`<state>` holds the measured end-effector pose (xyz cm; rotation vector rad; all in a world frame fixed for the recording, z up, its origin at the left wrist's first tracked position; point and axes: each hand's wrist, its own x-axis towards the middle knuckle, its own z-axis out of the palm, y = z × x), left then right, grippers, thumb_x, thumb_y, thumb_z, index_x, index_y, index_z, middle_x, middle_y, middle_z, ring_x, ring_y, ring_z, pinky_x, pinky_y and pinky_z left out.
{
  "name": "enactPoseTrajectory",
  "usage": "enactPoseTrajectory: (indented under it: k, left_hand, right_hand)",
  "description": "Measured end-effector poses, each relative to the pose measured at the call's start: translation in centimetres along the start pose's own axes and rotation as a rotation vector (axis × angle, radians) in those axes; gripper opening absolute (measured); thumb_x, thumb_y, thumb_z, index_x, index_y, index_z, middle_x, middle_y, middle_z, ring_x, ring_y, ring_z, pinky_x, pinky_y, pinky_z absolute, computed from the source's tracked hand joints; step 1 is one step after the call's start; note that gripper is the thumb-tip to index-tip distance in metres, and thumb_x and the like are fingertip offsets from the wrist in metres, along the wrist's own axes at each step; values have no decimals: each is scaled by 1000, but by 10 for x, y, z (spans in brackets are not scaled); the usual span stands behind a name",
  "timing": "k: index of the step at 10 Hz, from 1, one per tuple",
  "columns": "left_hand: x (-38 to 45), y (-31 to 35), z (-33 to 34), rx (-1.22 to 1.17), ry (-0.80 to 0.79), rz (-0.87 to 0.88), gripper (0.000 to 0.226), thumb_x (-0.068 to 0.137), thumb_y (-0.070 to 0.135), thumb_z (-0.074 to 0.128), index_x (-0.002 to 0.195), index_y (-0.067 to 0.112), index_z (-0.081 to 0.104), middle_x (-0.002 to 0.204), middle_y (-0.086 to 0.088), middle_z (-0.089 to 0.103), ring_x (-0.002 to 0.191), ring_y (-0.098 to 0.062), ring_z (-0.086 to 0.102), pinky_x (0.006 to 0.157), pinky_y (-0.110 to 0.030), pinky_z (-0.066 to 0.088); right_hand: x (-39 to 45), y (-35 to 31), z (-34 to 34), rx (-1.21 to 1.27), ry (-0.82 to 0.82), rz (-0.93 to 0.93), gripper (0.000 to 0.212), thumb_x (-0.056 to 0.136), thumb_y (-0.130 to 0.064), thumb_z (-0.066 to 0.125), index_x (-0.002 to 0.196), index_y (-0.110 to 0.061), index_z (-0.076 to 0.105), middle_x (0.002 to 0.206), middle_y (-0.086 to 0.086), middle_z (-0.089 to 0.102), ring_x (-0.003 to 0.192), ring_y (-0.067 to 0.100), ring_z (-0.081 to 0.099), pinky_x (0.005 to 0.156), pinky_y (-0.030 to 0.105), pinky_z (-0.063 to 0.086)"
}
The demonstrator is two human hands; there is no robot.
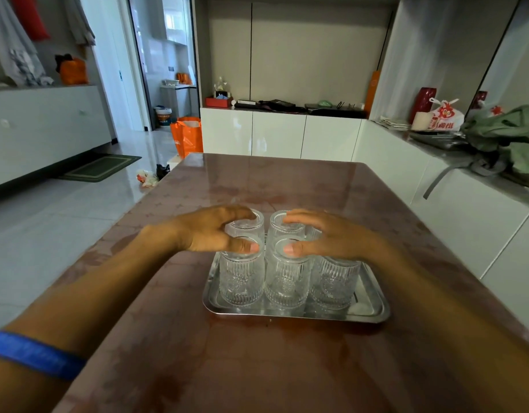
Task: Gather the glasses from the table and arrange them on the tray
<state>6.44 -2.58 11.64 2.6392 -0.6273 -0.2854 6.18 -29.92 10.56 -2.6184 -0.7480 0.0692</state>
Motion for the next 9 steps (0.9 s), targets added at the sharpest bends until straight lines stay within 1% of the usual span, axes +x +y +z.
enactPoseTrajectory:
  k: [1,2,3,4,5,6,7,8,9]
  left_hand:
    - [-1,-2,1,-15,36,12,78,82,63,63,150,40,34,163,12,28,148,-17,28,108,-28,23]
    - [-3,-3,3,-45,52,30,76,82,62,64,148,40,36,162,11,30,145,-16,32,103,-24,25]
    - [-4,-4,4,-51,56,38,76,82,62,63,149,40,35,162,12,29,145,-15,32,101,-23,26]
    - [-4,-6,7,-80,75,37,78,78,66,63,147,42,37,162,13,30,145,-14,32,104,-24,27]
    - [-5,-8,8,-89,85,46,82,73,71,61,146,44,38,161,13,31,145,-15,33,105,-26,28]
    - [-5,-11,9,-85,88,47,82,73,73,62,147,44,38,163,11,29,147,-16,31,111,-31,31]
    - [-5,-8,10,-94,65,36,85,71,74,60,148,42,37,163,11,29,147,-15,29,114,-34,30]
    - [-16,5,7,-167,100,55,88,70,75,56,148,39,39,160,11,34,146,-14,33,113,-31,32]
    - [-27,2,2,-261,337,145,79,75,77,57,145,44,43,151,21,46,142,-3,41,113,-35,35]
  right_hand:
    - [4,0,6,12,68,0,62,84,-61,64,139,-38,51,152,-15,41,134,6,37,105,30,28]
    - [3,2,-2,9,35,0,67,79,-70,61,137,-37,54,152,-13,43,136,8,38,111,37,29]
    - [-9,10,-17,128,30,36,77,71,-73,60,138,-37,52,154,-13,38,136,7,35,112,38,28]
    - [-36,36,-33,216,-23,115,74,70,-59,68,138,-37,52,154,-16,32,137,6,28,110,34,24]
    - [-47,46,-29,256,-18,132,68,72,-53,69,136,-35,55,149,-17,36,136,8,30,106,31,25]
    - [-47,46,-19,280,115,121,61,69,-56,69,125,-31,63,139,-16,49,134,12,41,109,34,30]
    - [-43,46,-17,292,132,120,61,68,-59,69,121,-30,66,137,-13,53,132,14,45,112,44,35]
    - [-49,41,-13,274,190,127,63,64,-76,64,118,-43,64,139,-11,58,129,13,51,107,43,41]
    - [-60,44,-13,384,460,116,60,66,-84,60,118,-52,62,127,-17,66,113,2,62,88,24,53]
